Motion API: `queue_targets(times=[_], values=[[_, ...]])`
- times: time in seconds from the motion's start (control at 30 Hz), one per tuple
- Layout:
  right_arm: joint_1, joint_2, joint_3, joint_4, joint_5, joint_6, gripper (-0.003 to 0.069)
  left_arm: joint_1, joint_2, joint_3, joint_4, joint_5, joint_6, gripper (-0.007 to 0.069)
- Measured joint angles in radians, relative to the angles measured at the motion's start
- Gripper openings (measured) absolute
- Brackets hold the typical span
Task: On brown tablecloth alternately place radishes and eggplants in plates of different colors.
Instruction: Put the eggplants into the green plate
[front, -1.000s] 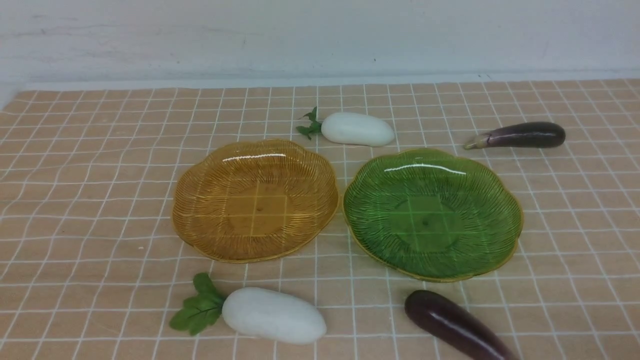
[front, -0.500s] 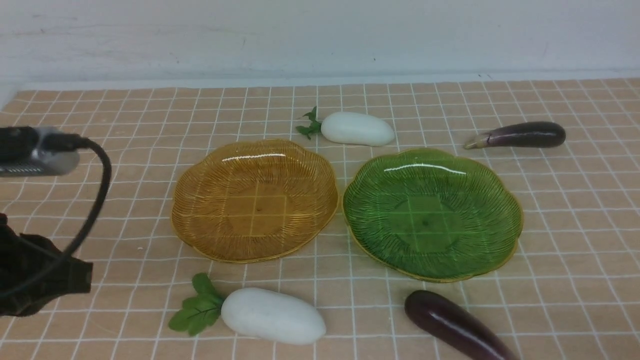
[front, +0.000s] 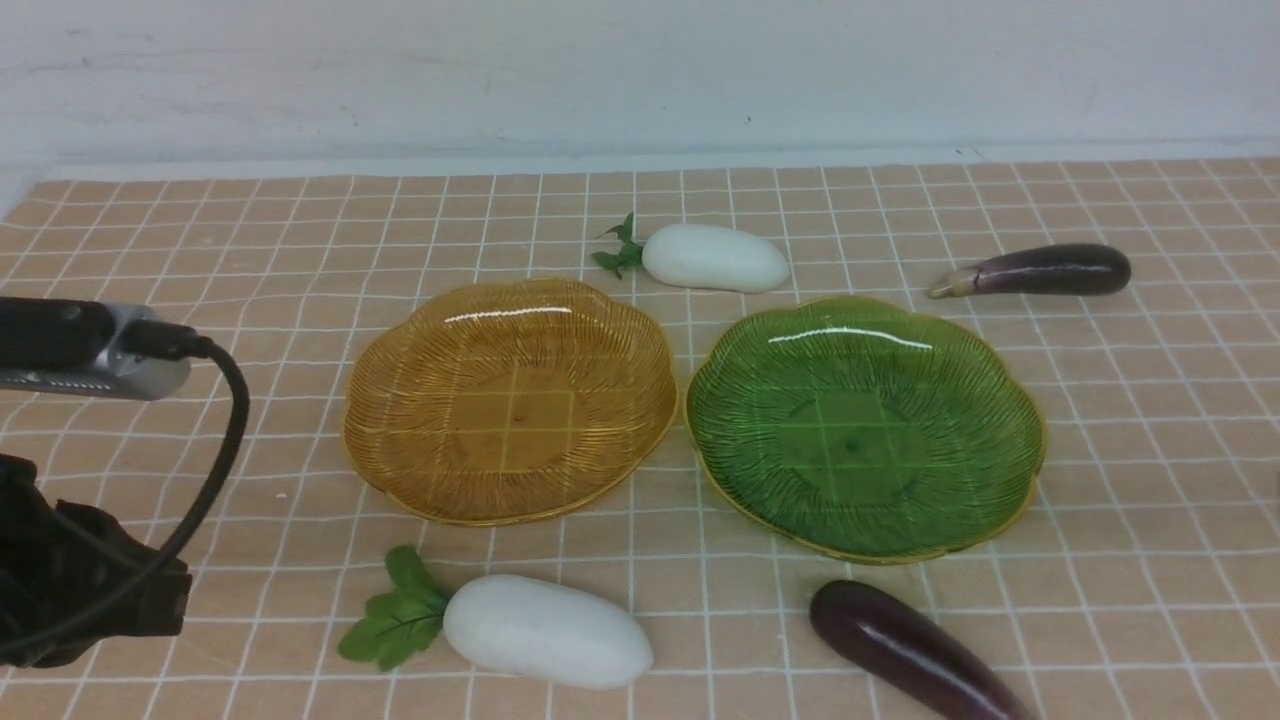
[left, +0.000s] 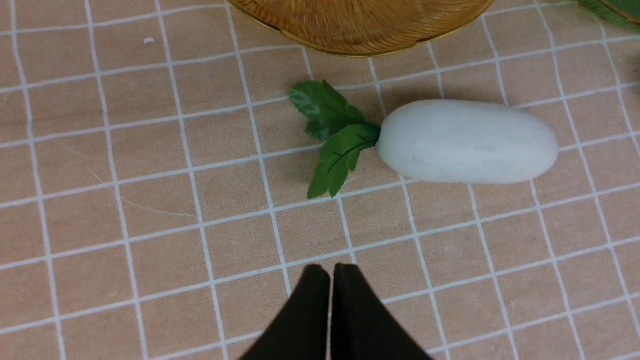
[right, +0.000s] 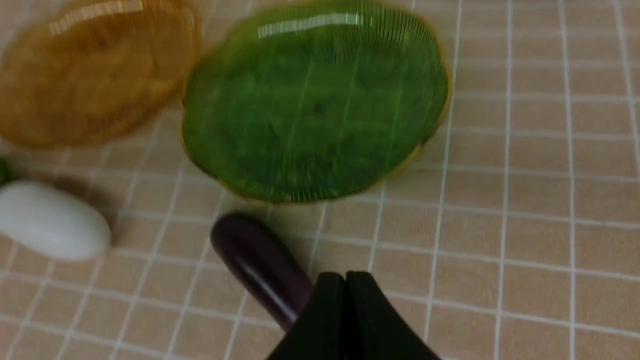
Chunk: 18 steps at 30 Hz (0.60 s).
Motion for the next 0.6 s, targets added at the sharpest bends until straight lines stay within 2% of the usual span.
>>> queue_targets(times=[0.1,0.2,0.3,0.33,0.4,0.43,0.57,0.6], values=[[0.023,0.176,-0.033,0.067,0.029,-0.12,-0.0014,0.0,0.0,0.0,0.0,0.001,0.0,-0.0003],[0.121,0.302,-0.038,0.12,-0.003,-0.18,-0.0013,0.0,0.0,0.0,0.0,0.001,0.001,-0.0003],[0.21,0.394,-0.04,0.084,-0.044,-0.174,-0.001,0.0,0.0,0.0,0.0,0.012,0.004,-0.0003],[0.25,0.433,-0.04,0.038,-0.058,-0.149,-0.0001,0.0,0.0,0.0,0.0,0.02,0.004,-0.0003],[0.273,0.455,-0.04,0.005,-0.063,-0.125,0.0007,0.0,0.0,0.0,0.0,0.021,0.004,-0.0003],[0.304,0.483,-0.04,-0.044,-0.067,-0.087,0.0031,0.0,0.0,0.0,0.0,0.022,0.004,-0.0003],[0.351,0.523,-0.044,-0.087,-0.069,-0.048,0.012,0.0,0.0,0.0,0.0,0.022,0.007,-0.0003],[0.371,0.54,-0.046,-0.1,-0.071,-0.047,0.0174,0.0,0.0,0.0,0.0,0.021,0.007,-0.0003]])
